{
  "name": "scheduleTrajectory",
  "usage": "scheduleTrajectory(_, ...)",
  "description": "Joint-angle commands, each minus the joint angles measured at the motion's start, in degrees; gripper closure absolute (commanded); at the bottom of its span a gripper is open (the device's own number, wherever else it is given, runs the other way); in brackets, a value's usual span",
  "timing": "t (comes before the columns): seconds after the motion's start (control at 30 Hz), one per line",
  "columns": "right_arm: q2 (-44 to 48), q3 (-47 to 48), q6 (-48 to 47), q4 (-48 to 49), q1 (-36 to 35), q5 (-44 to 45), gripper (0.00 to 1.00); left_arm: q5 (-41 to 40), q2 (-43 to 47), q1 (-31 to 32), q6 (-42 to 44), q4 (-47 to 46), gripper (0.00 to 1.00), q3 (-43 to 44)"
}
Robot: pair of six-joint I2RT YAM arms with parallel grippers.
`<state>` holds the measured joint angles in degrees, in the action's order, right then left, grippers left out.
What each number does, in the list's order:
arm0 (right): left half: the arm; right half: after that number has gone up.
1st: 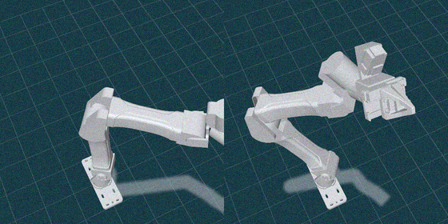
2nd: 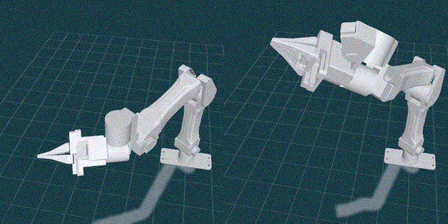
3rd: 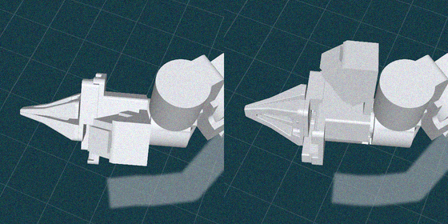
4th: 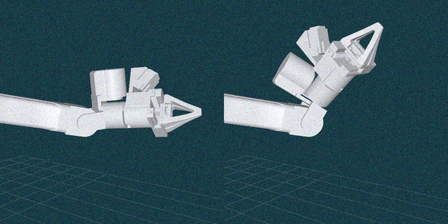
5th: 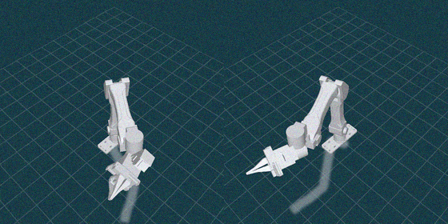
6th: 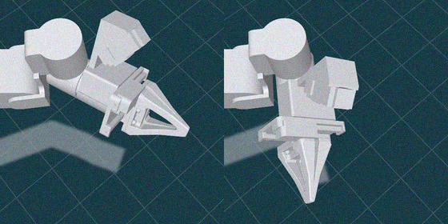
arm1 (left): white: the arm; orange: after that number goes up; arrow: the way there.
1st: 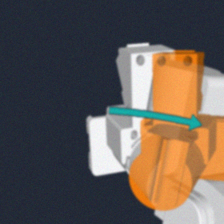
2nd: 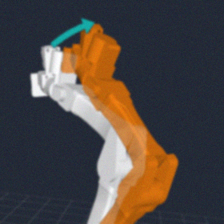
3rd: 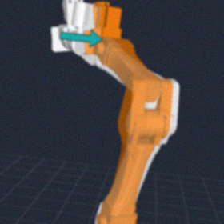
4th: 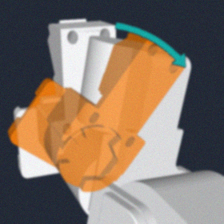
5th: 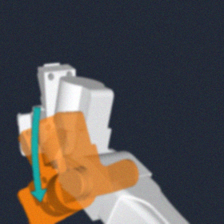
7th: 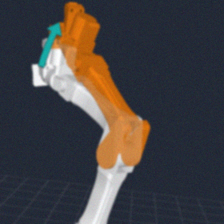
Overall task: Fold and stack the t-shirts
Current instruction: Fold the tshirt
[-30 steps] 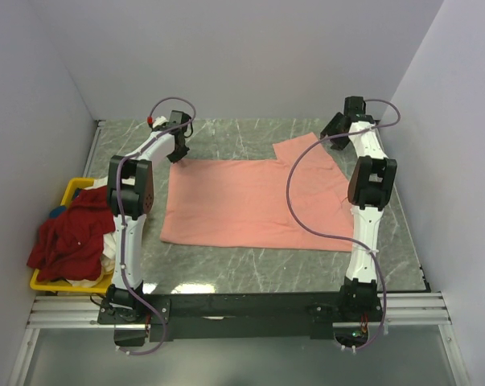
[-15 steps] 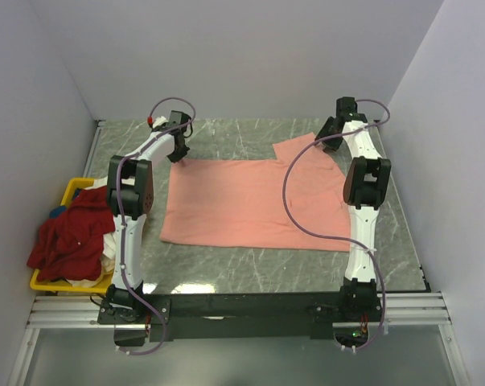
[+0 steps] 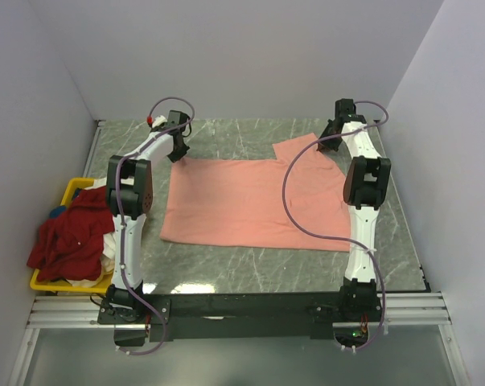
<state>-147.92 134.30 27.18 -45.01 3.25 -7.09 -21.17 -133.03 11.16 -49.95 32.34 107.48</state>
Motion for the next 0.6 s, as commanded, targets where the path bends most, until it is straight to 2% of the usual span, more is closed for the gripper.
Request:
scheduleTrajectory(0.0, 3.33, -3.42, -0.72, 2.29, -0.35, 2.17, 1.0, 1.31, 1.29, -0.35, 1.44, -0.43, 0.99, -0.08)
scheduleTrajectory(0.27, 11.5, -10.63, -1.43, 9.23, 0.0, 6.21, 1.0, 1.13, 2.34, -0.87, 2.4, 0.1, 0.99, 2.21)
scheduleTrajectory(0.57, 16.69, -16.0, -1.52, 13.28, 0.71, 5.78, 1.0, 0.52, 4.27, -1.23, 3.11, 0.27, 0.99, 3.35)
